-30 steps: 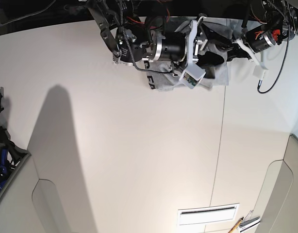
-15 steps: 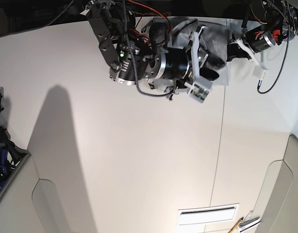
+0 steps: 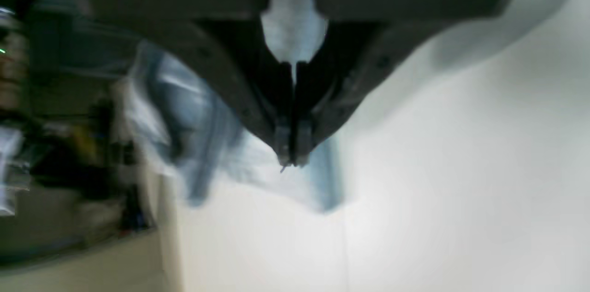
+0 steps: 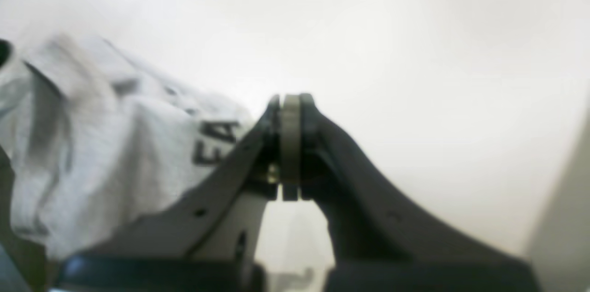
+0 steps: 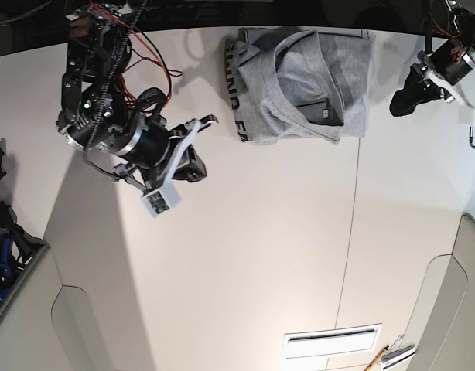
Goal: Fold the T-shirt properly
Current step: 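Press and tuck the folded bundle's edges with the left gripper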
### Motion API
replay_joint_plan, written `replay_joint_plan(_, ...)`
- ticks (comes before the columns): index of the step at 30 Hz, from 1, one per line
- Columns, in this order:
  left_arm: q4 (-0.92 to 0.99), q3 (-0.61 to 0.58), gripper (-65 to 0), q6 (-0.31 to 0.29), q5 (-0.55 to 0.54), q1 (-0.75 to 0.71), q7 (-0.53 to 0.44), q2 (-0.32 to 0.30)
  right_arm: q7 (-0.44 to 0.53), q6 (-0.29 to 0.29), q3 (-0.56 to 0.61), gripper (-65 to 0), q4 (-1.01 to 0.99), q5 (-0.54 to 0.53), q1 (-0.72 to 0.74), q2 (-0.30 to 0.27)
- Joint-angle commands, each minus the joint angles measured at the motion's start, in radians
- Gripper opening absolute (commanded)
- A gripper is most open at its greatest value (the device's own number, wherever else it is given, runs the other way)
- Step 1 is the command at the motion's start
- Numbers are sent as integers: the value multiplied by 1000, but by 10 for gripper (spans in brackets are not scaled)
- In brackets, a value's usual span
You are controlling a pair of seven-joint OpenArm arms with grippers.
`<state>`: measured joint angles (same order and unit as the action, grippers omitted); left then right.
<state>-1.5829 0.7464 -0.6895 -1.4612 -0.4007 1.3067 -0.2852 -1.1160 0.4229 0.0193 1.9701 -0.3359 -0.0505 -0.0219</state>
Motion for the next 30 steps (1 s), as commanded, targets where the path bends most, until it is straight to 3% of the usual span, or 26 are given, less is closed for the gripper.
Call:
replay_joint_plan(1, -14, 10, -559, -9, -22, 0, 24, -15, 19, 3, -7, -650, 16, -31, -3, -1)
replay_joint_plan(3, -22, 8, -474, -9, -22, -5, 37, -14, 16, 3, -18, -650, 16, -48, -29, -3)
replay_joint_plan(5, -40, 5, -432, -9, -22, -11, 37, -14, 16, 6, -18, -650, 16, -75, -53, -3)
replay_joint_plan(8, -106, 5, -432, -9, -22, -30, 37, -14, 16, 46, -18, -650, 16, -117, -91, -3)
replay_joint_plan(17, -305, -15, -387, -9, -22, -101, 28, -14, 24, 48, -17, -650, 10, -124, -130, -3)
replay_joint_plan(26, -304, -327, -376, -9, 58, -100, -40, -14, 24, 48, -17, -650, 10, -124, -130, -3)
replay_joint_plan(30, -304, -399, -376, -9, 142, -98, -68, -14, 24, 48, -17, -650, 10, -124, -130, -3)
